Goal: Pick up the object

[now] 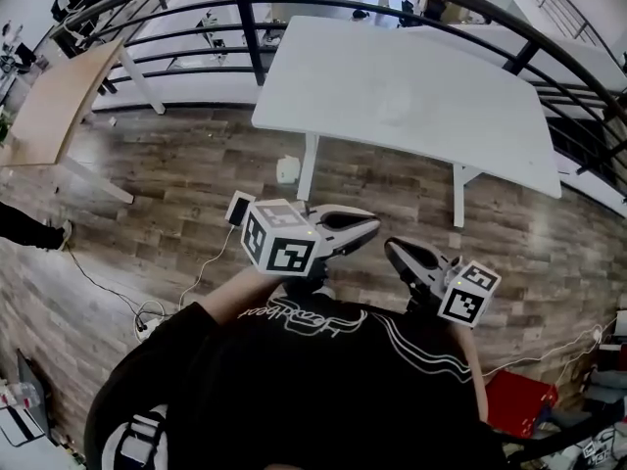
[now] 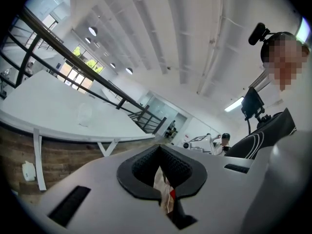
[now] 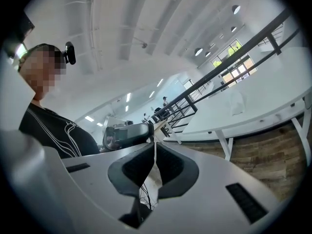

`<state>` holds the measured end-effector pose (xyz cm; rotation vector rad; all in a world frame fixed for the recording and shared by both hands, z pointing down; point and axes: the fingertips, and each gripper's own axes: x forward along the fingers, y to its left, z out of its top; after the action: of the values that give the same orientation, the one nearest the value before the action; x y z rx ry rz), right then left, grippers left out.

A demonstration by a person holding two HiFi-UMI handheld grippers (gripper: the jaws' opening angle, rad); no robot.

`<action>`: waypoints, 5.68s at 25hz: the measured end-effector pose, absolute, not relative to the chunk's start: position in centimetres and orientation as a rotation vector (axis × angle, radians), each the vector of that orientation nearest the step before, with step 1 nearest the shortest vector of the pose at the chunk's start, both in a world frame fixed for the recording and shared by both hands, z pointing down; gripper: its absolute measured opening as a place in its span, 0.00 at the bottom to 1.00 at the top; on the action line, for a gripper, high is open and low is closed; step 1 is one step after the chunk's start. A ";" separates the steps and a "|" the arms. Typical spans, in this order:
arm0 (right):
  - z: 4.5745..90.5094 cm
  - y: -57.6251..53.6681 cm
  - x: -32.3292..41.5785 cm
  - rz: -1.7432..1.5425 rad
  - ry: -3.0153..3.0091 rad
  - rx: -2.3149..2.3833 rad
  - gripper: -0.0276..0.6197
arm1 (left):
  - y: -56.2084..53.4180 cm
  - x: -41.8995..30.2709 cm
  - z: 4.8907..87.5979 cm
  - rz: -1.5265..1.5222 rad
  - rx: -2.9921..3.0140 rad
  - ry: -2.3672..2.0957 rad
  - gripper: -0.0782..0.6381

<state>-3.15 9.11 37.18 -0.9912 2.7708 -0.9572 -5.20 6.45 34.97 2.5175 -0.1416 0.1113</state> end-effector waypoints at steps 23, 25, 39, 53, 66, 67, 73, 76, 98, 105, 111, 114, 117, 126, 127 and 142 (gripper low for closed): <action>37.7 -3.5 2.8 -0.949 2.669 -1.000 0.07 | -6.2 0.8 35.6 0.213 2.533 -0.135 0.12; 37.2 -4.5 3.8 -0.942 2.665 -0.989 0.07 | -7.2 1.8 35.0 0.215 2.541 -0.155 0.12; 40.2 -17.2 10.5 -1.044 2.715 -0.895 0.07 | -20.1 8.3 39.0 0.205 2.443 -0.265 0.12; 43.8 -27.4 12.8 -1.135 2.731 -0.858 0.07 | -29.7 10.0 43.7 0.214 2.338 -0.326 0.12; 46.3 -30.2 15.0 -1.173 2.719 -0.987 0.07 | -32.1 10.6 45.4 0.213 2.302 -0.340 0.12; 46.3 -30.6 15.1 -1.167 2.719 -0.996 0.07 | -32.2 10.5 45.5 0.215 2.301 -0.342 0.12; 46.7 -32.7 16.1 -1.146 2.724 -1.045 0.07 | -33.1 10.3 45.9 0.219 2.290 -0.362 0.12; 47.0 -34.9 16.9 -1.145 2.722 -1.088 0.07 | -34.6 10.3 45.9 0.219 2.282 -0.373 0.12; 52.9 -39.6 19.0 -1.311 2.750 -1.243 0.31 | -36.9 10.0 47.0 0.217 2.235 -0.439 0.12; 55.4 -40.8 18.4 -1.456 2.763 -1.234 0.31 | -38.2 9.8 47.6 0.205 2.225 -0.462 0.12; 56.5 -41.4 17.9 -1.536 2.771 -1.201 0.31 | -38.4 9.3 48.0 0.206 2.207 -0.483 0.12; 57.3 -41.7 17.0 -1.576 2.780 -1.177 0.31 | -38.7 8.6 48.6 0.209 2.200 -0.491 0.12; 57.8 -42.1 16.6 -1.610 2.766 -1.169 0.31 | -38.8 8.2 48.9 0.207 2.199 -0.497 0.12; 58.4 -42.3 16.4 -1.696 2.752 -1.179 0.31 | -38.8 7.4 48.8 0.199 2.196 -0.513 0.12; 58.5 -42.2 16.3 -1.706 2.752 -1.178 0.31 | -38.8 7.4 48.8 0.197 2.195 -0.514 0.12; 58.0 -42.2 16.3 -1.713 2.709 -1.150 0.27 | -37.8 6.8 48.7 0.196 2.193 -0.520 0.12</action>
<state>16.29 -42.21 57.96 -1.1498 2.7093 -1.7132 6.83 -37.76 48.69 2.1929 -0.5196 0.1959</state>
